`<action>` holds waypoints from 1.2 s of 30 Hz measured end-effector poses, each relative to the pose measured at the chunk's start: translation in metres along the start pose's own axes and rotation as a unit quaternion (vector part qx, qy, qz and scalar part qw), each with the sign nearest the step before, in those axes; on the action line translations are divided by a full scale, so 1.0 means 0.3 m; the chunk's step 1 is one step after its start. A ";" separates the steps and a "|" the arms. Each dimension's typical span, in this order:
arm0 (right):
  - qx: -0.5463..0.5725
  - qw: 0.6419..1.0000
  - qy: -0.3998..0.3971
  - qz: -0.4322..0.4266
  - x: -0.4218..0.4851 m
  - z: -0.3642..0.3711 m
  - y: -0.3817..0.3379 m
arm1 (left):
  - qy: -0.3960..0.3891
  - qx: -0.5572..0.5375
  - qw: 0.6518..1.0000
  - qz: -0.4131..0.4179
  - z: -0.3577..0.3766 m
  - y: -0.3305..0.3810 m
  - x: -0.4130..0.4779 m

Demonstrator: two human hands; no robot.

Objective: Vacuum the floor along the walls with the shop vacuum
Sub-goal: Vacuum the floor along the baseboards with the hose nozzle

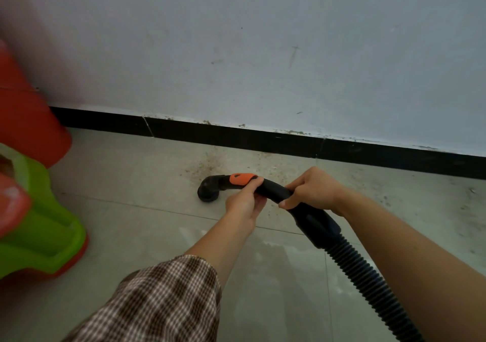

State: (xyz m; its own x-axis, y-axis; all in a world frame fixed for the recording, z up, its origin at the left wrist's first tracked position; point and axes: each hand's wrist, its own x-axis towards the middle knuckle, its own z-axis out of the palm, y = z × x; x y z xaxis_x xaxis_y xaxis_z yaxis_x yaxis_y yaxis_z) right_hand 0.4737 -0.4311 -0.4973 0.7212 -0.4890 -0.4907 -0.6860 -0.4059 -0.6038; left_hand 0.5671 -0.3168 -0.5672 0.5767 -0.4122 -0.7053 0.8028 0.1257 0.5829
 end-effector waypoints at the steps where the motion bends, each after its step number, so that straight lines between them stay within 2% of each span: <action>1: -0.004 1.000 0.001 0.003 0.002 -0.001 -0.001 | 0.002 0.000 1.000 -0.001 0.002 -0.001 0.000; 17: -0.001 0.998 0.035 0.045 -0.046 -0.054 0.047 | 0.005 0.001 0.999 -0.039 0.079 -0.049 -0.053; 27: 0.001 0.997 0.048 0.058 -0.080 -0.100 0.089 | -0.018 0.019 0.998 -0.057 0.125 -0.085 -0.081; 36: 0.007 0.997 0.046 0.057 -0.070 -0.099 0.094 | -0.029 0.032 0.998 -0.038 0.129 -0.077 -0.058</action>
State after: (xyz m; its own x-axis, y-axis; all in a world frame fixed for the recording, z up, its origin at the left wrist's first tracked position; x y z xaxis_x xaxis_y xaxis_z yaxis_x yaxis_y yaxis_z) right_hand 0.4363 -0.4551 -0.4852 0.6261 -0.6007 -0.4971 -0.7611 -0.3325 -0.5569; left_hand 0.5328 -0.3476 -0.5528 0.5036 -0.4706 -0.7245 0.8314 0.0360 0.5545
